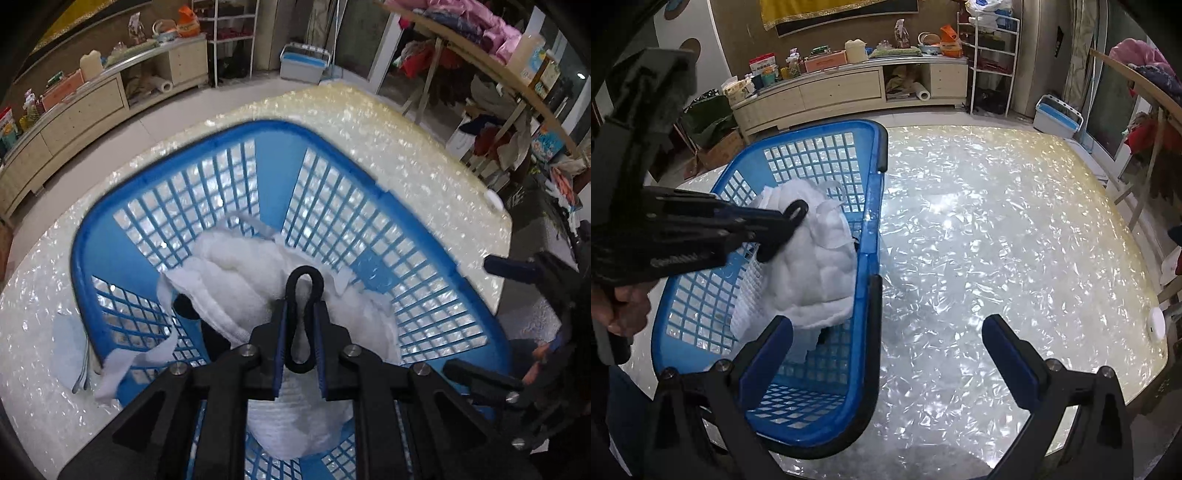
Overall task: Organize soft objects
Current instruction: 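Carry the black rubber ring with the left gripper over the blue basket, then open the left gripper to drop the ring into the basket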
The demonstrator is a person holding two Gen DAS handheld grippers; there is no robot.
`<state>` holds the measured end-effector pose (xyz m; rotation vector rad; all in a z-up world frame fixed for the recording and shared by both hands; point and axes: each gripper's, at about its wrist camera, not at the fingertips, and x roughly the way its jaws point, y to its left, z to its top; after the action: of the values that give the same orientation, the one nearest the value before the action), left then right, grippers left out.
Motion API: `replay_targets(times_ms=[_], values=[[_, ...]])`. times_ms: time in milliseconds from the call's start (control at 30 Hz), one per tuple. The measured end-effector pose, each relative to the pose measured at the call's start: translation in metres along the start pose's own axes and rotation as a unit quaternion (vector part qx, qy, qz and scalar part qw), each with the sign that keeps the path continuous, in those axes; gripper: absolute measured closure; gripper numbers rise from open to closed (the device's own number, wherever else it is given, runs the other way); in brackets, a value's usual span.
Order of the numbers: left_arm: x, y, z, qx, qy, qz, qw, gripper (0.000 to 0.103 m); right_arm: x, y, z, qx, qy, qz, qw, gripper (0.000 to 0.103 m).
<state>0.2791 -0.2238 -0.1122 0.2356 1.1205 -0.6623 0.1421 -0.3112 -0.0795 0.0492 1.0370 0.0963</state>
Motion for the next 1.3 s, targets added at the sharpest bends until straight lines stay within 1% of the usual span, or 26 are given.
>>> replay_targets(times_ms=[33,67,300,367,400,467,533,600,633,767,1000,1067,1100,1167,1300], values=[[0.002,0.002,0.0,-0.007,0.007,-0.003,0.9999,0.091,-0.001,-0.001,-0.001,0.001,0.0,0.001,1.0,0.0],[0.001,0.003,0.0,-0.012,0.005,-0.006,0.9999,0.091,-0.001,-0.001,-0.001,0.003,0.001,0.002,1.0,0.0],[0.0,-0.006,0.001,0.004,0.002,0.012,0.9999,0.089,0.001,-0.001,0.001,0.008,0.004,0.009,1.0,0.0],[-0.002,-0.005,0.0,0.004,-0.001,0.013,0.9999,0.085,-0.001,-0.001,0.001,0.008,0.004,0.009,1.0,0.0],[-0.005,-0.005,0.0,0.003,-0.002,0.012,0.9999,0.081,-0.001,-0.002,0.001,0.009,0.003,0.01,1.0,0.0],[-0.009,-0.007,-0.001,0.007,-0.004,0.015,0.9999,0.067,-0.004,-0.005,0.0,0.011,0.001,0.013,1.0,0.0],[-0.016,-0.008,-0.002,0.009,-0.012,0.027,0.9995,0.035,-0.006,-0.007,-0.001,0.014,0.0,0.013,1.0,0.0],[-0.025,-0.009,-0.001,0.009,-0.027,0.035,0.999,0.026,-0.011,-0.01,-0.003,0.018,-0.003,0.013,1.0,0.0],[-0.031,-0.009,-0.002,0.005,-0.034,0.04,0.9986,0.025,-0.013,-0.012,-0.004,0.02,-0.005,0.014,1.0,0.0],[-0.047,-0.013,-0.005,0.002,-0.036,0.053,0.998,0.025,-0.026,-0.013,-0.006,0.023,-0.016,0.013,1.0,0.0],[-0.085,-0.025,-0.032,-0.008,-0.055,0.07,0.996,0.025,-0.049,-0.005,-0.009,0.019,-0.034,0.017,0.999,0.0],[-0.098,-0.028,-0.043,-0.014,-0.057,0.077,0.9953,0.021,-0.056,0.0,-0.011,0.015,-0.041,0.018,0.999,0.0],[-0.103,-0.028,-0.047,-0.017,-0.058,0.082,0.9948,0.017,-0.059,0.004,-0.011,0.013,-0.043,0.018,0.999,0.0],[-0.116,-0.024,-0.058,-0.023,-0.062,0.092,0.9936,0.015,-0.066,0.01,-0.013,0.01,-0.049,0.021,0.999,0.0],[-0.136,-0.022,-0.08,-0.038,-0.072,0.089,0.9927,0.012,-0.076,0.023,-0.015,0.004,-0.057,0.029,0.998,0.0]])
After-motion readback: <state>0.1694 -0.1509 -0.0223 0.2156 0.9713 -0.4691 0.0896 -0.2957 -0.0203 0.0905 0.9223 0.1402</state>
